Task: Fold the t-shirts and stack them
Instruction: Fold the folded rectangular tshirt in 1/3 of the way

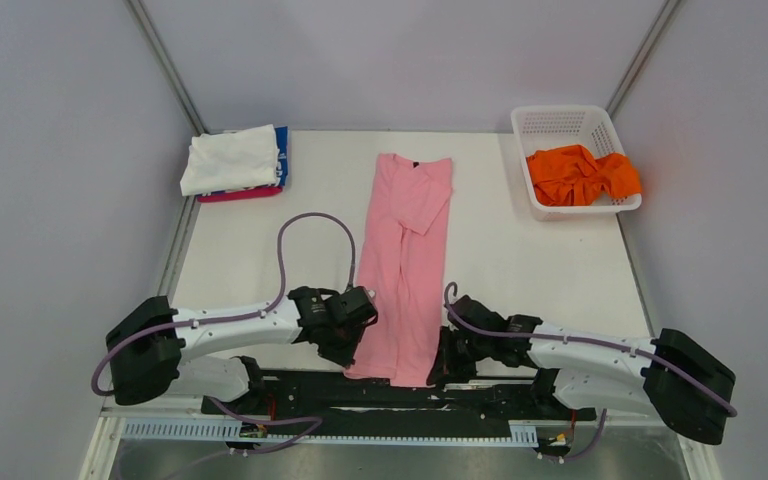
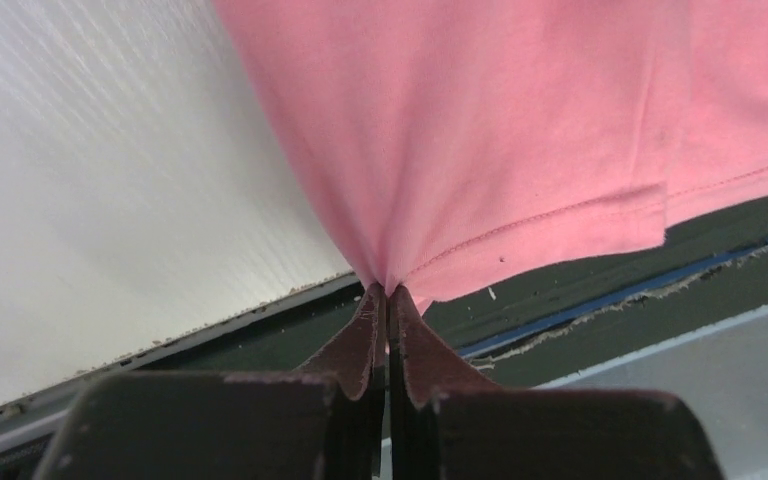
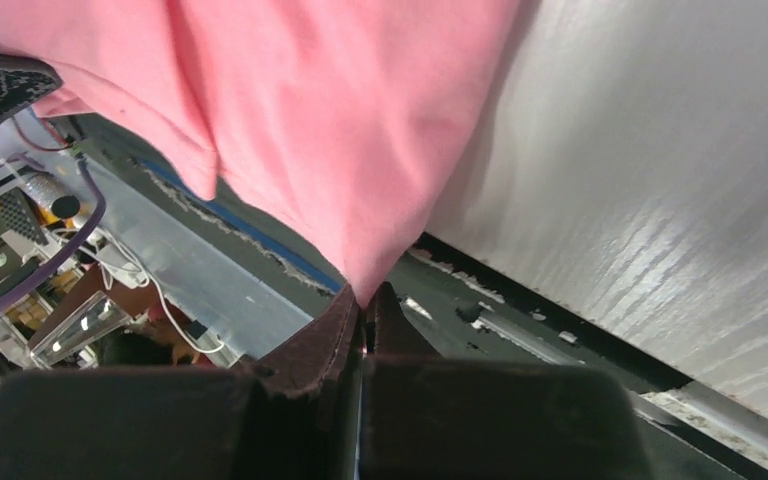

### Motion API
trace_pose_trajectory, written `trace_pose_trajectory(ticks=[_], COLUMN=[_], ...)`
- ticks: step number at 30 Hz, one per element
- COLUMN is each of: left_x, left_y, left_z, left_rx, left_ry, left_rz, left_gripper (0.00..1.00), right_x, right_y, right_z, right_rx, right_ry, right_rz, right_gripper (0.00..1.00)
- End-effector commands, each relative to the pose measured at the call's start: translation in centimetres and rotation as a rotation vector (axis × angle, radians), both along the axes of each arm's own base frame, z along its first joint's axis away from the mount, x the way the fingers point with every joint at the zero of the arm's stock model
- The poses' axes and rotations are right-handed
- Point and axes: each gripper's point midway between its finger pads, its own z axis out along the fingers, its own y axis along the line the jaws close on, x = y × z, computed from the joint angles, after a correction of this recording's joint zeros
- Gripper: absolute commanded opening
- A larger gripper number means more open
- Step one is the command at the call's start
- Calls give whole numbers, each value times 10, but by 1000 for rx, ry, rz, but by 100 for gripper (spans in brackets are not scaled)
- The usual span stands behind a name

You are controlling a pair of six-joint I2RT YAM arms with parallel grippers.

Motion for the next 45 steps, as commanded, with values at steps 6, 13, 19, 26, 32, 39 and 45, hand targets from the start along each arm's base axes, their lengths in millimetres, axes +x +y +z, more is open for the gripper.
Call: trace_pose_trajectory(ticks=[6,13,19,26,32,39,45], left_x=[-7,35,99,176,231,274,306], left_y=[-12,-33,-45,-39,-31,-19,-9], left_z=[31,55,70,84,85,57,44], left_rx=[-116,-151,-216,-215,-194,-135,-119], left_ry=[6,-112,-180,-249,-291,-249,-230], left_rz=[-10,10,99,217,258,293,335], left_gripper=[0,0,0,0,0,0,0], right_x=[16,59,117,190,243,280,311], right_y=[13,12,14,8,-3,-15,-27], right_z=[37,64,90,102,105,90,73], right_rx=[131,192,193,152,146,159,147], right_ry=[-107,-209,-330,-381,-396,-356,-331], right_rz=[-7,-56,-89,-171,-242,-273,-320], right_gripper=[0,0,0,0,0,0,0])
